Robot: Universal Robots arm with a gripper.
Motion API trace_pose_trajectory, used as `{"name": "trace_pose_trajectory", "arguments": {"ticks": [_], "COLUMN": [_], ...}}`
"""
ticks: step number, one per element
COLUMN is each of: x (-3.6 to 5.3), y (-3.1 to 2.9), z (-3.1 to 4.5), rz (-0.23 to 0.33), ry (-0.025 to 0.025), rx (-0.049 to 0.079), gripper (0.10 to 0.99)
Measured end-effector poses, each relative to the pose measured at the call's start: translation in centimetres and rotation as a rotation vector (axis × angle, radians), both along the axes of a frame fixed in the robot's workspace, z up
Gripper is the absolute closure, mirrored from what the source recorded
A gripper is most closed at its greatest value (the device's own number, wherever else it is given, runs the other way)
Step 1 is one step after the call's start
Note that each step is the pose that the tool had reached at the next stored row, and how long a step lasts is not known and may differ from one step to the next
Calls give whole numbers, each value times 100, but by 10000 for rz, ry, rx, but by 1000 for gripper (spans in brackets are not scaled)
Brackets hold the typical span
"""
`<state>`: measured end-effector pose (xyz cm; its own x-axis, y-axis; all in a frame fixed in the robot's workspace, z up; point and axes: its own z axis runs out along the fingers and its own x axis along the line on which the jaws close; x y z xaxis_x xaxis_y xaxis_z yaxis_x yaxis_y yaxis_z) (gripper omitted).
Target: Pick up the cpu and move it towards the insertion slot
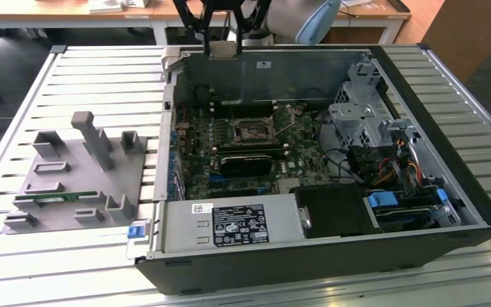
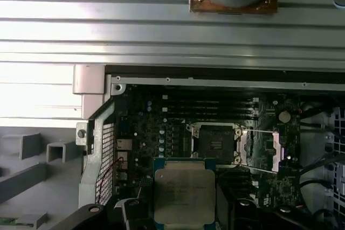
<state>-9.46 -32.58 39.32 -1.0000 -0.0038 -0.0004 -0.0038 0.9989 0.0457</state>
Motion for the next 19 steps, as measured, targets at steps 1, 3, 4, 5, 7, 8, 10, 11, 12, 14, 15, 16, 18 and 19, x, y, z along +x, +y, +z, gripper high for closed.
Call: {"name": "trace_pose_trajectory", "arguments": {"ticks": [1, 3, 4, 5, 7, 8, 10, 11, 12, 14, 15, 16, 18, 19], "x": [20, 68, 92, 119, 177, 210, 268, 294, 321, 366, 387, 408, 453, 473], "y": [11, 40, 54, 68, 87, 94, 106, 112, 118, 127, 132, 137, 146, 149], "z": [0, -3, -3, -5, -6, -8, -10, -11, -12, -13, -14, -15, -15, -16], "rz": [0, 0, 0, 0, 0, 0, 0, 0, 0, 0, 1, 0, 0, 0], "ry": [0, 0, 1, 0, 0, 0, 1, 0, 0, 0, 0, 0, 0, 1], "rx": [0, 0, -1, 0, 0, 0, 0, 0, 0, 0, 0, 0, 0, -1], "gripper": [545, 545, 545, 545, 545, 545, 545, 545, 545, 545, 545, 545, 545, 545]}}
